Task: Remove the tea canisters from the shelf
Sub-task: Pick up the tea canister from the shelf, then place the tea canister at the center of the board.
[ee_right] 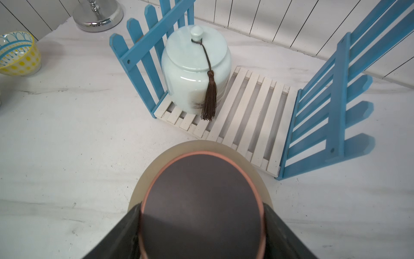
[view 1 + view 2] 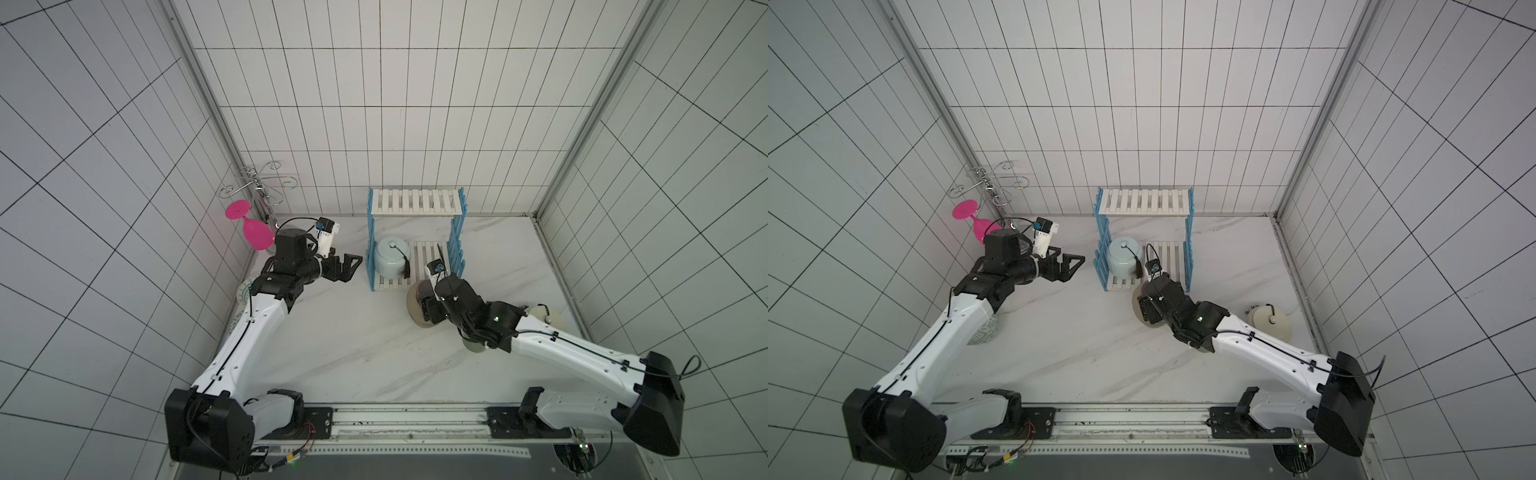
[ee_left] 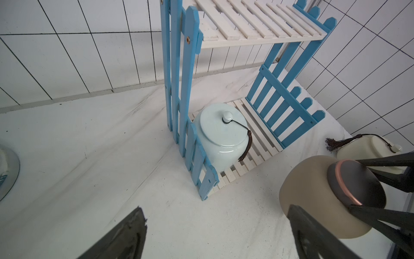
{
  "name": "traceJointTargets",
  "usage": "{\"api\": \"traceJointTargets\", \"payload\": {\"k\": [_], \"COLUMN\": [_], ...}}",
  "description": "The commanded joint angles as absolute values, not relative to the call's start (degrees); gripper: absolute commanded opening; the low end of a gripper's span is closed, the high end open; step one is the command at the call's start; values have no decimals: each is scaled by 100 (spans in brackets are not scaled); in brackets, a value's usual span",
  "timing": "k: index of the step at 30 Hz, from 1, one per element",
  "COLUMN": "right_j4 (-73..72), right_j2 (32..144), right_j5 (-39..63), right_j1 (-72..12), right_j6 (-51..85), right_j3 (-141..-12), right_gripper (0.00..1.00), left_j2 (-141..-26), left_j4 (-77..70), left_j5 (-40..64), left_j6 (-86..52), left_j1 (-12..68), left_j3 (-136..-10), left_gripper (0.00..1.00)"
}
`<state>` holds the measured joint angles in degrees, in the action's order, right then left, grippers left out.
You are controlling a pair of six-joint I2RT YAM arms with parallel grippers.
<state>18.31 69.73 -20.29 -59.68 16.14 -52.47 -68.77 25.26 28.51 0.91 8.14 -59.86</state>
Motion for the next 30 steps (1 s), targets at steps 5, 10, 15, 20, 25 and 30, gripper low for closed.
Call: {"api": "traceJointTargets", "payload": {"k": [5, 10, 15, 20, 25, 30], "right_j4": [952, 780, 735, 646, 659, 741], "right_j2": [6640, 6661, 6685, 6686, 6698, 6636], "right_j5": [-2093, -2074, -1907, -1829, -1820, -1889], "right_j1": [-6133, -6170, -6230, -6356, -6485, -6530], "right_j6": [1556, 1629, 1727, 1819, 1820, 1776], "right_j3": [-4707, -4497, -4491, -4388, -4368, -4368], "right_gripper": [42, 42, 40, 40, 41, 43], "left_j2": [-6924, -6948, -6954, -6964, -6970, -6994], "left_j4": [2461, 2479, 2479, 2479, 2496, 2501], "left_j5": [2848, 2848, 2848, 2861, 2857, 2861], "left_j6": [141, 141, 141, 141, 141, 132], "left_j1": [754, 756, 752, 747, 747, 747], "left_j3": [-5967, -5977, -5977, -5988, -6003, -6012], "left_gripper": [99, 99, 99, 99, 99, 99]}}
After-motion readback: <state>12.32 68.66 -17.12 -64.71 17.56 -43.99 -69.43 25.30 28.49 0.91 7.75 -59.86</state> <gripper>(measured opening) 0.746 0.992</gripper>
